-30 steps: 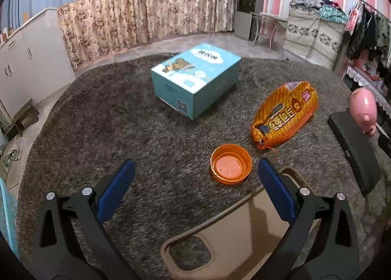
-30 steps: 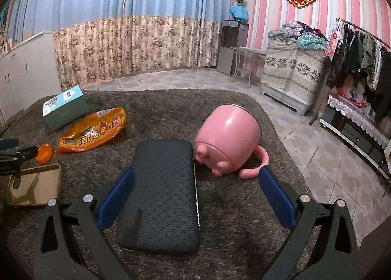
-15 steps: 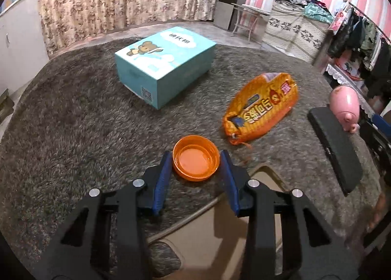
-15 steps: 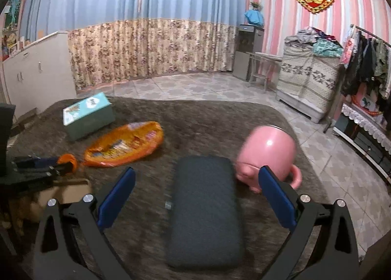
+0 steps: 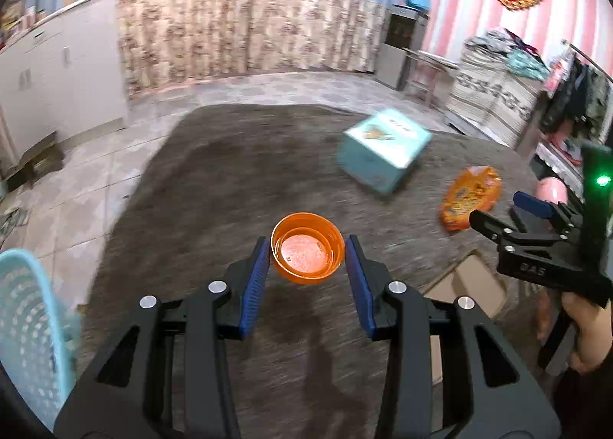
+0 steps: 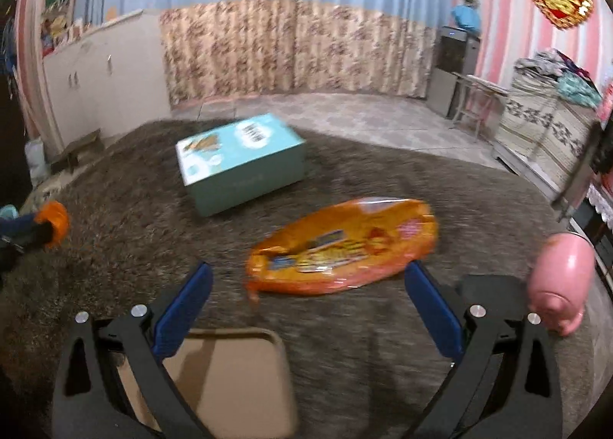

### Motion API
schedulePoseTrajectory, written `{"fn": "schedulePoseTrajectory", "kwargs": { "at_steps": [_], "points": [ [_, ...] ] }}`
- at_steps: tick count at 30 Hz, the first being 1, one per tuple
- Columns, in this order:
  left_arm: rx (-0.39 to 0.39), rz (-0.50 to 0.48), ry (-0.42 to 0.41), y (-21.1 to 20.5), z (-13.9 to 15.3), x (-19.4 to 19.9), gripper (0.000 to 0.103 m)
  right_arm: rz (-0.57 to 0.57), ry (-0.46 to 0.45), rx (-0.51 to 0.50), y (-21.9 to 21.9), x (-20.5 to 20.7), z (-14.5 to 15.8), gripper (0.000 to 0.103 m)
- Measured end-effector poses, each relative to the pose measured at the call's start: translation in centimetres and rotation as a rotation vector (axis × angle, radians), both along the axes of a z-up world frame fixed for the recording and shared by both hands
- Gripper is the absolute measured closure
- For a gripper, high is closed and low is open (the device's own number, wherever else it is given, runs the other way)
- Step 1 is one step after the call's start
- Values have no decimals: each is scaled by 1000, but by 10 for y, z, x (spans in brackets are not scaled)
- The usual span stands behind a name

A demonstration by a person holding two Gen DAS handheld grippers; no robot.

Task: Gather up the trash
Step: 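Grasp the orange snack bag with the right tool while the left tool lifts the bowl, then carry the bowl into the basket and open the left tool while the right tool carries the bag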

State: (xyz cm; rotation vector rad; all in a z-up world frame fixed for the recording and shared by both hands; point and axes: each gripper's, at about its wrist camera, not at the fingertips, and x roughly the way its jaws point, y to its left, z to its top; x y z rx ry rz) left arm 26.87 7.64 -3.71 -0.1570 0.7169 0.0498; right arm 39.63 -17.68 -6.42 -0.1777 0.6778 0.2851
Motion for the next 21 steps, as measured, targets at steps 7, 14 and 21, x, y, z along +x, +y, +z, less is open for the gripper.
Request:
{"fn": "schedulePoseTrajectory", "kwargs": {
  "at_steps": [7, 14, 21],
  "points": [
    [-23, 85, 9, 51, 3, -32, 64, 49, 142, -60, 27, 26, -29, 63],
    [-18, 128, -35, 74, 19, -61, 64, 41, 80, 28, 17, 4, -5, 85],
    [-6, 167, -69, 92, 26, -105, 64, 91, -34, 105, 35, -56, 41, 85]
  ]
}}
